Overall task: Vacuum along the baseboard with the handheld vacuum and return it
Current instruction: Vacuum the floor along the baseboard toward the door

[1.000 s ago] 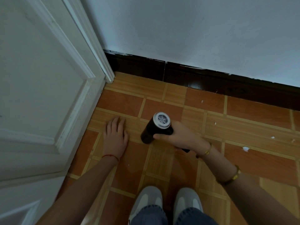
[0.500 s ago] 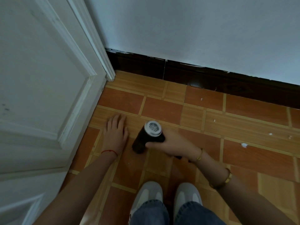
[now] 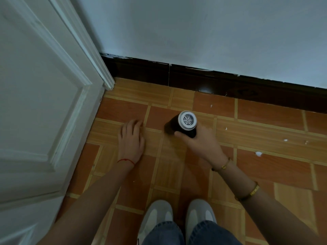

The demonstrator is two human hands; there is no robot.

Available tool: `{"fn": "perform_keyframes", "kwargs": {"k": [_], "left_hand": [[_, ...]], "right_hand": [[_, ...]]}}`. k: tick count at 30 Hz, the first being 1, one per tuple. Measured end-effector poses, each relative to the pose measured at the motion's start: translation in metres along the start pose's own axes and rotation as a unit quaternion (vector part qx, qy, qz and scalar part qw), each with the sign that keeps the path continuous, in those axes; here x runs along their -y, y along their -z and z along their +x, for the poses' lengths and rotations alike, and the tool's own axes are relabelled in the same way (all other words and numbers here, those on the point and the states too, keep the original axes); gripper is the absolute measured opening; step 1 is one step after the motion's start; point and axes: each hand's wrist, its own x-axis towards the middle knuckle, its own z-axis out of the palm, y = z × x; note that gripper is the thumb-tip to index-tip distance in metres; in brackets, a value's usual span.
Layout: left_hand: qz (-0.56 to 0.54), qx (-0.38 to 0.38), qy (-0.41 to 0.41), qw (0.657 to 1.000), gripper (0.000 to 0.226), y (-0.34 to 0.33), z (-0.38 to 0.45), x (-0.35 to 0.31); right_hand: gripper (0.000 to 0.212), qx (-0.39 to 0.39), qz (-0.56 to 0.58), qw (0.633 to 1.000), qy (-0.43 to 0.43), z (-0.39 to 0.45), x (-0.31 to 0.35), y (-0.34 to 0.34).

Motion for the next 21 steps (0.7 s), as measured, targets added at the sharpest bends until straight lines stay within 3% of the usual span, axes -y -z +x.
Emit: {"fn": "perform_keyframes", "kwargs": {"k": [2, 6, 8, 11, 16, 21], "left_hand": [[-0.009, -0.006, 0.005, 1.000, 0.049, -0.005, 0.006, -0.008], [-0.016, -0.004, -0.002, 1.000, 0.049, -0.012, 0.017, -0.024], [-0.016, -0.006, 0.000, 1.000, 0.049, -0.016, 0.021, -0.030], [-0.022, -0.018, 0.014, 1.000, 0.048, -0.022, 0.026, -0.039], [-0.025, -0.022, -0.003, 0.999, 0.048, -0.032, 0.035, -0.053], [-0.019, -0.010, -0.017, 1.000, 0.049, -0.044, 0.039, -0.067]], "right_hand": [[0.061, -0.059, 0.019, 0.998, -0.012, 0.004, -0.004, 0.003], [0.042, 0.021, 0.083, 0.996, -0.026, 0.014, -0.006, 0.006], [0.037, 0.026, 0.076, 0.997, -0.011, 0.017, -0.008, 0.005], [0.056, -0.082, 0.062, 0.995, -0.010, 0.023, -0.013, 0.005], [0.063, -0.045, 0.069, 0.996, -0.026, 0.041, -0.022, 0.018], [0.068, -0.180, 0.033, 0.982, -0.046, 0.065, -0.035, 0.031]]}}
